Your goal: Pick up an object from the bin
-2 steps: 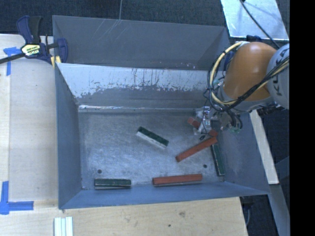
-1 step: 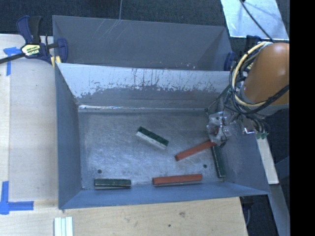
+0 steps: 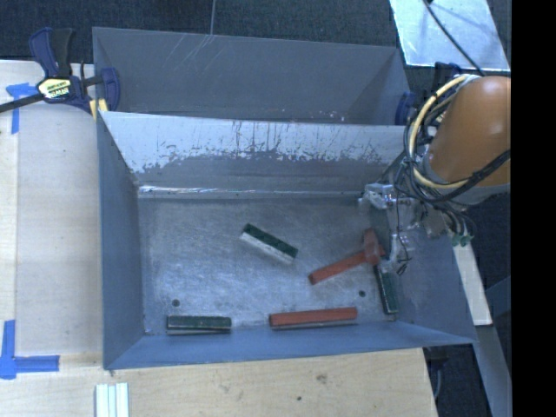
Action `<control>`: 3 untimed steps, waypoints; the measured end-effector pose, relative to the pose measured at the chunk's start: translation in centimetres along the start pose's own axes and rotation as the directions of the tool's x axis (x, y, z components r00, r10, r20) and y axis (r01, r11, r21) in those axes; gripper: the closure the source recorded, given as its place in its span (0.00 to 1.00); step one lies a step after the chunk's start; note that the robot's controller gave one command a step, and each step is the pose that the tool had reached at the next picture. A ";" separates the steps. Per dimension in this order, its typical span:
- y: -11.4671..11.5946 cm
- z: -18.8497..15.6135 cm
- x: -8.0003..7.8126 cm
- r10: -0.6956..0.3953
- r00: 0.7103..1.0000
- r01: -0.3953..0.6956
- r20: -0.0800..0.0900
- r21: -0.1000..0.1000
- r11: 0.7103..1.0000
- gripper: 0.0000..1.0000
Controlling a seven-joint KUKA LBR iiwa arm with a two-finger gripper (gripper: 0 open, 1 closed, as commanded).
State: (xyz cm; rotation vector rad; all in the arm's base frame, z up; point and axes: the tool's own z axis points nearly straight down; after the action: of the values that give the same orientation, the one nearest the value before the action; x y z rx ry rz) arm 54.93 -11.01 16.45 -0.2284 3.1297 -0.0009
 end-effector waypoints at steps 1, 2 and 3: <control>2.1 9.9 1.3 -0.038 0.999 0.038 -0.007 -0.004 0.999 0.00; 2.0 9.3 1.0 -0.037 0.999 0.037 0.002 -0.001 0.999 1.00; 1.4 -3.4 1.2 -0.052 0.999 0.052 0.008 0.004 0.999 1.00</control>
Offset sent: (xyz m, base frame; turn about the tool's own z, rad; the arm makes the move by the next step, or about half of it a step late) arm -0.0143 0.0176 -0.0945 -0.0367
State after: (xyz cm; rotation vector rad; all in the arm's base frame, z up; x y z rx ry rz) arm 53.52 -9.75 19.89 -0.3090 3.1148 -0.0055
